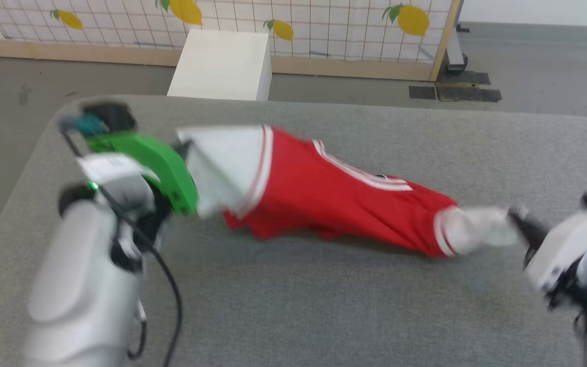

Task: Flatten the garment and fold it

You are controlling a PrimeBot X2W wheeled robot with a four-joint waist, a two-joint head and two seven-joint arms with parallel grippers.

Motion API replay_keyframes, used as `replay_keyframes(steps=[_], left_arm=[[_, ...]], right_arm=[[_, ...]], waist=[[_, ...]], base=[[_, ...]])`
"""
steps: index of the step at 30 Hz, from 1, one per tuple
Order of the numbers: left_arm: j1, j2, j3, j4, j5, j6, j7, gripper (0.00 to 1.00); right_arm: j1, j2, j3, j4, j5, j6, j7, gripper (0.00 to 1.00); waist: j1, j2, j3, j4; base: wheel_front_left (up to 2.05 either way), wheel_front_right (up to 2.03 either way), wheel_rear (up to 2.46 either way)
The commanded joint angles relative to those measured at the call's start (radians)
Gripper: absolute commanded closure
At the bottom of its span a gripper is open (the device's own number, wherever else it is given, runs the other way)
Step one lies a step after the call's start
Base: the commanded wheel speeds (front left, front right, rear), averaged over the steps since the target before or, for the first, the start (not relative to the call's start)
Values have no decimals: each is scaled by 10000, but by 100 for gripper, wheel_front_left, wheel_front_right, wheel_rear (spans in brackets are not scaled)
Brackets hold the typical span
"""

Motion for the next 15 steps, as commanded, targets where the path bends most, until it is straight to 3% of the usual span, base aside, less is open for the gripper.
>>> replay_keyframes(steps=[1, 8, 15], left_arm=[[-472, 42, 241, -262, -214, 38, -129, 100], [-2723, 94, 828, -493, -251, -28, -744, 100], [-4625, 198, 878, 304, 186, -80, -1368, 100]], right_arm=[[-594, -210, -94, -166, 77, -13, 55, 100], [-3566, -951, -30, -428, 319, -13, 512, 100], [-6206, -1028, 180, -45, 359, -13, 422, 100]], waist=[[0, -1, -46, -30], [0, -1, -115, -175], [0, -1, 105, -341]], base=[[0, 0, 0], [0, 0, 0], [0, 0, 0]])
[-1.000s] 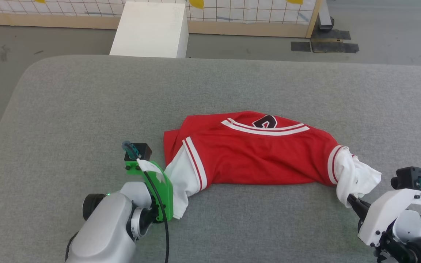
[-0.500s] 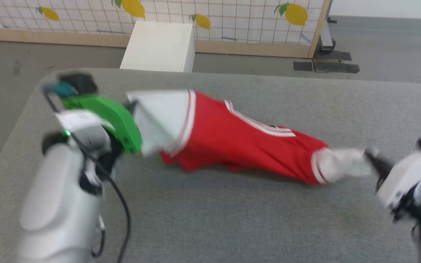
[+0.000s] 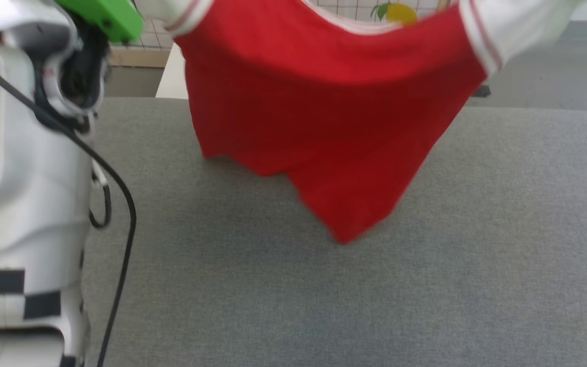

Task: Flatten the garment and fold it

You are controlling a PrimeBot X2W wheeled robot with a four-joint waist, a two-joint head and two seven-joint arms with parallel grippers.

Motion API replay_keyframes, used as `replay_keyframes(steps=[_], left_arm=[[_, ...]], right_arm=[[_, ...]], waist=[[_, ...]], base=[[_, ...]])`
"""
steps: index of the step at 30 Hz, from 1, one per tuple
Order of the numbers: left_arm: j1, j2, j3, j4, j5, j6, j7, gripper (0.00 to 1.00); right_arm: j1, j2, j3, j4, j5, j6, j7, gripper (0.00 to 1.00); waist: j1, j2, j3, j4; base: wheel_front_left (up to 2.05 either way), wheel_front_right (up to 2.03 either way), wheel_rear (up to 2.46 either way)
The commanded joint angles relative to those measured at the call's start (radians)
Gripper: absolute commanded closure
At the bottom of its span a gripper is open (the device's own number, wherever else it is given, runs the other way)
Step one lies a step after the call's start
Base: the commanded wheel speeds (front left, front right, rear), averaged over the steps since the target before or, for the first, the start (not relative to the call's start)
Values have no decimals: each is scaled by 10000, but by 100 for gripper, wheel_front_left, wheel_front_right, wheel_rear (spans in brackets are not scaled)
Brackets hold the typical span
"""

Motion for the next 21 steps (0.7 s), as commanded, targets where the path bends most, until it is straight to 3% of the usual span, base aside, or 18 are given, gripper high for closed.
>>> replay_keyframes(steps=[1, 11, 21], left_arm=[[-447, 106, 34, 161, 194, -11, -178, 100], [-2427, 202, -157, 1654, 818, 138, -672, 100], [-4432, -23, -421, 2696, 1598, 791, -1420, 100]], right_arm=[[-572, -6, 15, 113, -64, -13, -236, 100], [-3409, 78, 321, 1900, -660, -13, -1112, 100], [-6272, 139, 589, 4146, -2346, -13, -2516, 100]], waist=[[0, 0, 148, -72], [0, 0, 1095, -149], [0, 0, 2951, -488]], base=[[0, 0, 0], [0, 0, 0], [0, 0, 0]])
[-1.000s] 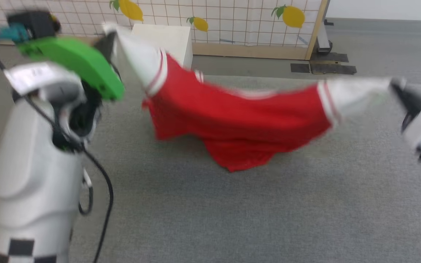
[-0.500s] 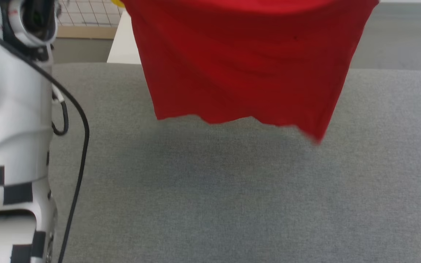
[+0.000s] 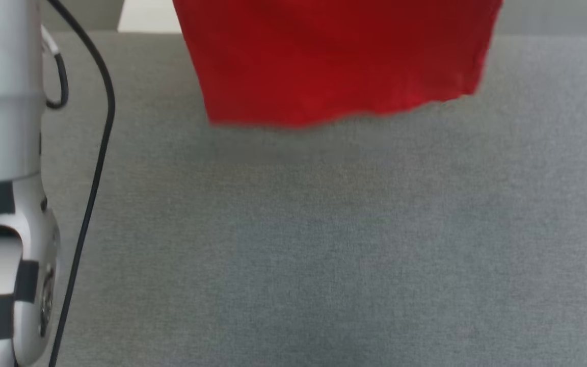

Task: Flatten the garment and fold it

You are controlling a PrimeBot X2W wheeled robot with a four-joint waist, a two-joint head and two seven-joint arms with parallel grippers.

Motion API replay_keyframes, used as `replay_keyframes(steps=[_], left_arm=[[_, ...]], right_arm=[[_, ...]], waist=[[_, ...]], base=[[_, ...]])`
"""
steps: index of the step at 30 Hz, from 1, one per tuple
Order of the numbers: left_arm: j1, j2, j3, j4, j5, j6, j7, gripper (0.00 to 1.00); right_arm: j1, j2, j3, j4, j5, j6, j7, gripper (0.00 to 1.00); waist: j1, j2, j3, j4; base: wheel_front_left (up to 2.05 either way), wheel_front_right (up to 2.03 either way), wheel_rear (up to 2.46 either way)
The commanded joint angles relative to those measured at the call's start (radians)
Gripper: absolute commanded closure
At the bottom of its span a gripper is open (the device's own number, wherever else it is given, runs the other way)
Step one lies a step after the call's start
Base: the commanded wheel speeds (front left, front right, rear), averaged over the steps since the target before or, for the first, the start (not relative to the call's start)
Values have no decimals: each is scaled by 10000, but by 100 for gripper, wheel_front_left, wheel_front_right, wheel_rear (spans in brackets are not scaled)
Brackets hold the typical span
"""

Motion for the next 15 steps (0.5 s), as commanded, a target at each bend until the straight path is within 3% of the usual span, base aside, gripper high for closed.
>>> replay_keyframes(steps=[1, 8, 15], left_arm=[[-344, -50, -5, 65, 137, 81, -263, 100], [-848, -311, 126, 499, 40, 69, -1162, 100], [-532, -435, 211, 899, -213, -163, -1730, 100]], right_arm=[[-409, 81, -83, 272, -144, -13, -304, 100], [-1694, 101, -330, 1314, -555, -13, -1686, 100], [-1825, -133, 89, 1755, 57, -13, -2255, 100]], waist=[[-1, 0, 948, -253], [-1, 0, 1539, -267], [-1, 0, 1644, -72]], base=[[0, 0, 0], [0, 0, 0], [0, 0, 0]])
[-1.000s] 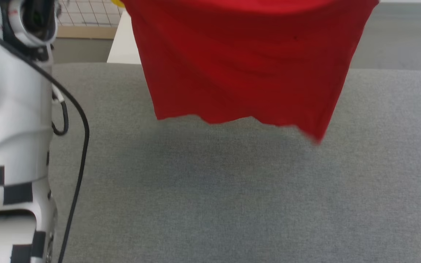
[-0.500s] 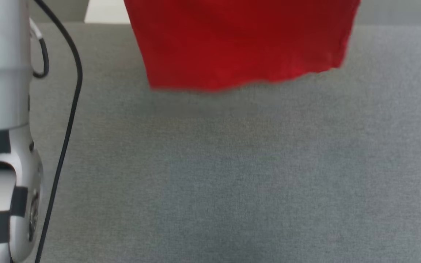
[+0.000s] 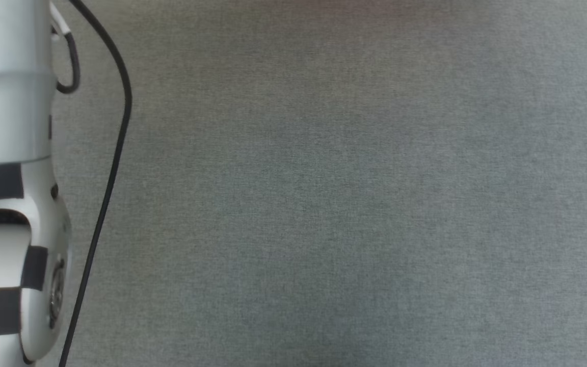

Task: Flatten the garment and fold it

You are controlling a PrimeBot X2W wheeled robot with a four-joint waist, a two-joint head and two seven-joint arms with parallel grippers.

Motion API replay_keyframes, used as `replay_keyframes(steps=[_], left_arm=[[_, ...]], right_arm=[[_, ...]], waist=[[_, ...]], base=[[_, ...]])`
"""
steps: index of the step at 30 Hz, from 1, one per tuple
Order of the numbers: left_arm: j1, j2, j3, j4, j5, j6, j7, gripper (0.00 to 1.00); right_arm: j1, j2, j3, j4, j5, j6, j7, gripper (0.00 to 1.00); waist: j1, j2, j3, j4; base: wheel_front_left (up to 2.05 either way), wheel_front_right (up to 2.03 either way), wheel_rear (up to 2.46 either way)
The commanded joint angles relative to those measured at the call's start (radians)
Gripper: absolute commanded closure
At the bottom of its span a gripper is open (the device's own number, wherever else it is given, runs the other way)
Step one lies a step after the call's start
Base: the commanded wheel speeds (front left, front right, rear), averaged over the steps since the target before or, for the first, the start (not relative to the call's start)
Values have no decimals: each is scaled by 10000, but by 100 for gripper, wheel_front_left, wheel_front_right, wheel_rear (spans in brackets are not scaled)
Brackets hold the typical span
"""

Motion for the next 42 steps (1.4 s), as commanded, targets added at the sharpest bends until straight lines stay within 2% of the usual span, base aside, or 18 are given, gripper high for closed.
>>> replay_keyframes(steps=[1, 5, 11, 16, 22, 27, 33, 37, 42], left_arm=[[217, -56, 39, 58, -117, -129, -178, 100], [951, -146, 56, 445, -430, -592, -521, 100], [3106, -403, 19, 663, -990, -1357, -1037, 100], [5901, -622, 71, 224, -1550, -1822, -1413, 100], [9691, -945, 81, -824, -2357, -1992, -1192, 100], [12337, -1053, -94, -1710, -2782, -1892, -733, 100], [14424, -897, 15, -2403, -3151, -1316, -45, 100], [15304, -347, 81, -2900, -2986, -728, 564, 100], [15776, 305, -71, -3600, -2264, 27, 965, 100]], right_arm=[[182, -115, 146, 2, 268, -13, -142, 100], [1227, -412, 684, -145, 1090, -13, -324, 100], [4044, -823, 1224, -836, 2543, -13, -582, 100], [7206, -833, 1171, -1624, 3572, -13, -711, 100], [10980, -518, 770, -2474, 3973, -13, -653, 100], [13756, -136, 150, -2826, 3762, -13, -342, 100], [15819, 346, -751, -3298, 2935, -13, 331, 100], [16744, 585, -1485, -3979, 2390, -13, 1095, 100], [17391, 791, -2225, -5028, 1599, -13, 1944, 100]], waist=[[-2, 0, -53, 128], [-2, 0, -413, 300], [-2, 0, -1496, 533], [-2, 0, -2607, 605], [-2, 0, -3588, 585], [-2, 0, -4074, 572], [-2, 0, -4433, 421], [-2, 0, -4613, 324], [-2, 0, -4737, 272]], base=[[0, 0, 0], [0, 0, 0], [0, 0, 0], [0, 0, 0], [0, 0, 0], [0, 0, 0], [0, 0, 0], [0, 0, 0], [0, 0, 0]])
